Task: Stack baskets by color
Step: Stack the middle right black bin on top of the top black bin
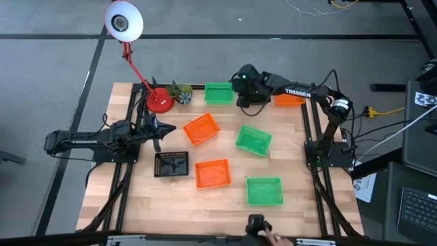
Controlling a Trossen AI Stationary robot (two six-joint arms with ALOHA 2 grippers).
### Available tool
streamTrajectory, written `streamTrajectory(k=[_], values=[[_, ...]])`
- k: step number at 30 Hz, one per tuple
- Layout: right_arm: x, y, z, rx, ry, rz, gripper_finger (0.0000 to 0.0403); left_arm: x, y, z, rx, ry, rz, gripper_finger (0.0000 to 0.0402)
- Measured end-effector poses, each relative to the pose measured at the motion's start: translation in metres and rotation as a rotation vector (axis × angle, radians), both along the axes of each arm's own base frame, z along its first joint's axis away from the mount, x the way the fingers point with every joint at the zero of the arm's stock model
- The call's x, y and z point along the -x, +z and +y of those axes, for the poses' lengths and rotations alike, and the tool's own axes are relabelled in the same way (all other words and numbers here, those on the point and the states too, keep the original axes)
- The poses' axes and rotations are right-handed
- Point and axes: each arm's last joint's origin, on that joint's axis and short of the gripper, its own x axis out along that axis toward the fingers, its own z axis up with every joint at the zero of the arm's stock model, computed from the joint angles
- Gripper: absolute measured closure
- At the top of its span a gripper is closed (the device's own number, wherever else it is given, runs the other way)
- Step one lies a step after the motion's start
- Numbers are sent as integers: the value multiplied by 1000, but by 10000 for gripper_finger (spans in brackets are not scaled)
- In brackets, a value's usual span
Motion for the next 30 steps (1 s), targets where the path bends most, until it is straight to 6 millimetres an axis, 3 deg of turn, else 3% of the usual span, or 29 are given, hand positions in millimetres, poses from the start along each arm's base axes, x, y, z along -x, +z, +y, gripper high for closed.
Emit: streamTrajectory(k=[9, 18, 25, 30], values=[[4, 2, -12, -43, 14, -91, 280, 0, 0, 0, 0, 0, 1, 401], [1, -42, -24, -97, -61, 48, 280, 0, 0, 0, 0, 0, 1, 401], [-4, -29, -16, -63, -51, 2, 280, 0, 0, 0, -1, 0, 2, 401], [-5, -14, 5, -129, -77, -44, 280, 0, 0, 0, -10, 1, 4, 401]])
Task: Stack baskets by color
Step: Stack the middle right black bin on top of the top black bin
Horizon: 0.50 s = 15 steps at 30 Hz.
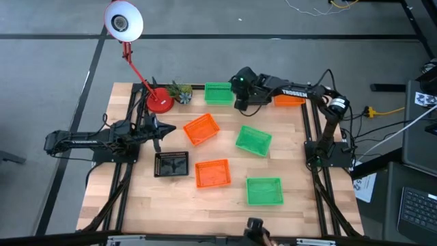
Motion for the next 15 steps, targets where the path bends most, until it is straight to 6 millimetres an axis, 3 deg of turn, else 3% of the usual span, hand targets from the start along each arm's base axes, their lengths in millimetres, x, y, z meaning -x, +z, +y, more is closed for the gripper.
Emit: streamTrajectory(k=[8, 15], values=[[6, 9, 50, -262, 38, 74, 280, 0, 0, 0, -14, 0, 5, 401], [12, -1, 63, -317, 41, 176, 280, 0, 0, 0, -13, 0, 5, 401]])
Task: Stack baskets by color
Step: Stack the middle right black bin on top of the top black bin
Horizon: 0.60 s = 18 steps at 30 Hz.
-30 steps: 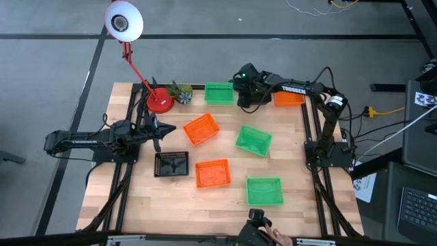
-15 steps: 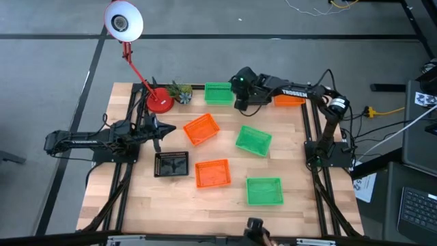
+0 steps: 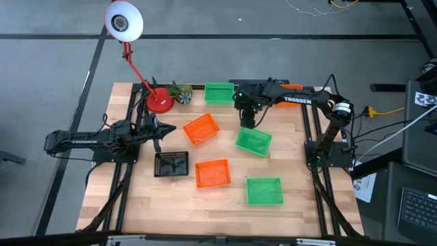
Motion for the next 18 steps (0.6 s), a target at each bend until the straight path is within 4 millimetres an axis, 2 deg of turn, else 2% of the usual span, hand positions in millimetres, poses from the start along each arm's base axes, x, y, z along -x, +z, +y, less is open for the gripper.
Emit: streamTrajectory(k=[11, 18], values=[[8, -12, 4, -43, -37, 67, 280, 0, 0, 0, 1, 0, 0, 401], [15, -14, 7, -49, 47, 143, 280, 0, 0, 0, 1, 0, 1, 401]])
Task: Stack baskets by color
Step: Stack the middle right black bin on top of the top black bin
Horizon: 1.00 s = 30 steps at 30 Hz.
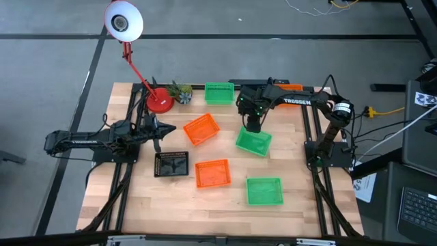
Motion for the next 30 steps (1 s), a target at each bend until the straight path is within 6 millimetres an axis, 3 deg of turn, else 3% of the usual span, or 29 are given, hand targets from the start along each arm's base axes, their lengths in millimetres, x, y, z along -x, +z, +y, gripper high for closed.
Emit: streamTrajectory(k=[10, 15, 23, 30], values=[[1, -2, -7, 20, 67, 0, 280, 0, 0, 0, 0, 0, 0, 401], [-11, -16, -16, 61, 77, -42, 280, 0, 0, 0, 0, 0, -1, 401], [-16, -41, -36, 201, 21, 44, 280, 0, 0, 0, 1, 0, -1, 401], [-16, -42, -51, 266, -32, 3, 280, 0, 0, 0, 1, 0, -1, 401]])
